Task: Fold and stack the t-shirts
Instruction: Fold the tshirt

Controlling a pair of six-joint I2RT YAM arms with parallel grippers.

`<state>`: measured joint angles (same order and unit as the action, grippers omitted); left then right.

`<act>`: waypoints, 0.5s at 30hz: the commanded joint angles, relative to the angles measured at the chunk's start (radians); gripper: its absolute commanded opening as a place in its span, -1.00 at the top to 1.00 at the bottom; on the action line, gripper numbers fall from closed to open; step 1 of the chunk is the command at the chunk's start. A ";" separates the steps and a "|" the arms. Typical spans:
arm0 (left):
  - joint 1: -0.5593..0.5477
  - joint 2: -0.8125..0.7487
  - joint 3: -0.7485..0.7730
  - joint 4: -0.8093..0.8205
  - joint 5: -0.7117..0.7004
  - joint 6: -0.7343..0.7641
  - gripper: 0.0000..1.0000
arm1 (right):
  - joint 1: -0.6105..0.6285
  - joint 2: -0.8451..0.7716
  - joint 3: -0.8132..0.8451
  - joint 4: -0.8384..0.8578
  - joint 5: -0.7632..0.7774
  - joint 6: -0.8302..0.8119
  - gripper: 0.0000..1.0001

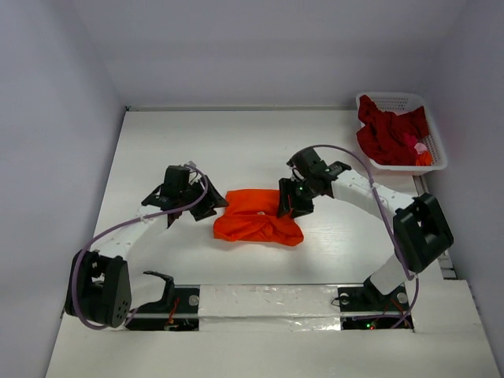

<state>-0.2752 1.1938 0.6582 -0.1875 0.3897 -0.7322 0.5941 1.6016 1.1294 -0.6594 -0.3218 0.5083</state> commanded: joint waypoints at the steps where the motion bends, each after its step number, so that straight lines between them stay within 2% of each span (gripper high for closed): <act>1: -0.005 0.004 -0.025 0.022 0.037 0.024 -0.02 | 0.019 -0.005 0.012 0.046 -0.025 -0.013 -0.16; 7: -0.024 0.039 -0.043 0.020 0.035 0.027 0.11 | 0.047 0.017 0.006 0.060 -0.029 -0.008 -0.14; 10: -0.035 0.055 -0.046 0.031 0.041 0.022 0.29 | 0.056 0.029 0.003 0.066 -0.036 -0.007 0.01; 11: -0.035 0.059 -0.046 0.034 0.040 0.020 0.34 | 0.056 0.029 0.000 0.070 -0.039 -0.004 0.10; 14: -0.061 0.070 -0.045 0.034 0.040 0.019 0.53 | 0.065 0.024 -0.005 0.072 -0.037 0.006 0.60; 15: -0.061 0.067 -0.045 0.030 0.040 0.017 0.62 | 0.076 0.020 -0.010 0.070 -0.037 0.010 0.87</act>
<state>-0.3202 1.2648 0.6186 -0.1726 0.4149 -0.7227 0.6483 1.6314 1.1282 -0.6266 -0.3496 0.5110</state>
